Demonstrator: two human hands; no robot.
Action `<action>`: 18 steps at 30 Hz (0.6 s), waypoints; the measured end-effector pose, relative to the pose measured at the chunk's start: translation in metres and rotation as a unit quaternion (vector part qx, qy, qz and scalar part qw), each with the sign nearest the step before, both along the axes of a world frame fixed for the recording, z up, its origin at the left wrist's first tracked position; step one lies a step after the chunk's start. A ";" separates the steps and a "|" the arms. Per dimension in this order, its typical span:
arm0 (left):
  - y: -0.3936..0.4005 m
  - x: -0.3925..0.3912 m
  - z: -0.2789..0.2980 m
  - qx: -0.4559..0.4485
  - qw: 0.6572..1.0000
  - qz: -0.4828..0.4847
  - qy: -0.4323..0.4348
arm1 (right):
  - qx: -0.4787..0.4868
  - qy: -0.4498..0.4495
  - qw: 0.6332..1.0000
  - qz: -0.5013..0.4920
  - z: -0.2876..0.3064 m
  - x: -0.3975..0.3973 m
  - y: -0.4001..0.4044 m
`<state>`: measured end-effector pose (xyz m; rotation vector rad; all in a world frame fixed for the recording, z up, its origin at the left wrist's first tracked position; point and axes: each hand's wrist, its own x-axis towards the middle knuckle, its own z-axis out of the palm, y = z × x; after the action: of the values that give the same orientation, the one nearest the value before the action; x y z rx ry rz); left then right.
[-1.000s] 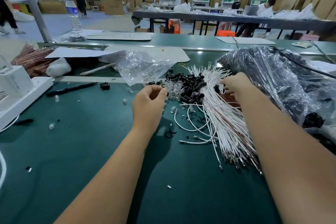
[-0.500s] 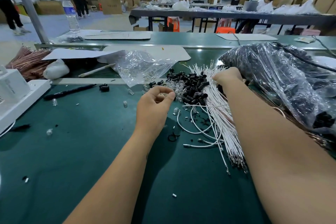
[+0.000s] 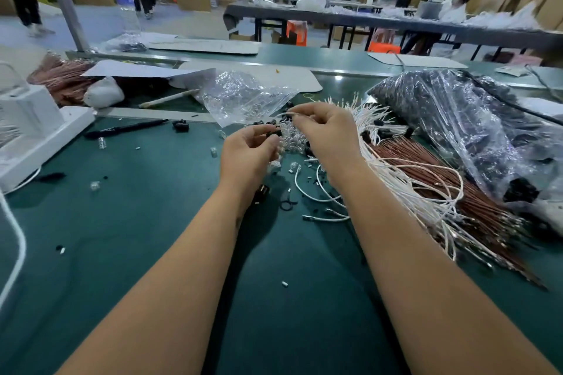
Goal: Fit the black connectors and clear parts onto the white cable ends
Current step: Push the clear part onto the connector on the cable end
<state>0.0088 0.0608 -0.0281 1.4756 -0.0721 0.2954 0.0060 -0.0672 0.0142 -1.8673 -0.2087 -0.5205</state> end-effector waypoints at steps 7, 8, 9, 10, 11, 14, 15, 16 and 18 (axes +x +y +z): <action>0.003 -0.005 -0.002 -0.038 0.999 -0.007 0.009 | 0.024 0.008 0.999 -0.020 -0.019 -0.024 0.000; 0.003 -0.006 -0.002 -0.042 0.999 -0.019 0.009 | 0.004 -0.007 1.000 -0.030 -0.021 -0.025 -0.001; 0.003 -0.006 -0.002 -0.047 0.998 -0.030 0.010 | -0.012 -0.022 0.999 -0.042 -0.022 -0.026 -0.002; 0.003 -0.007 -0.001 -0.052 0.998 -0.040 0.010 | -0.021 -0.037 0.998 -0.055 -0.023 -0.026 -0.004; 0.003 -0.007 -0.001 -0.057 0.997 -0.050 0.010 | -0.024 -0.048 0.996 -0.068 -0.023 -0.026 -0.006; 0.004 -0.008 0.001 -0.070 0.995 -0.074 0.017 | -0.023 -0.062 0.993 -0.099 -0.026 -0.024 -0.011; 0.004 -0.008 0.001 -0.072 0.994 -0.079 0.019 | -0.020 -0.066 0.992 -0.110 -0.026 -0.023 -0.012; 0.005 -0.008 0.001 -0.073 0.994 -0.084 0.021 | -0.014 -0.071 0.990 -0.118 -0.026 -0.023 -0.012; 0.005 -0.008 0.001 -0.073 0.993 -0.090 0.022 | 0.001 -0.075 0.989 -0.124 -0.026 -0.021 -0.013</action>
<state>0.0003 0.0656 -0.0266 1.3189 -0.1455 0.1187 -0.0154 -0.0802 -0.0120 -1.8630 -0.0745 -0.8341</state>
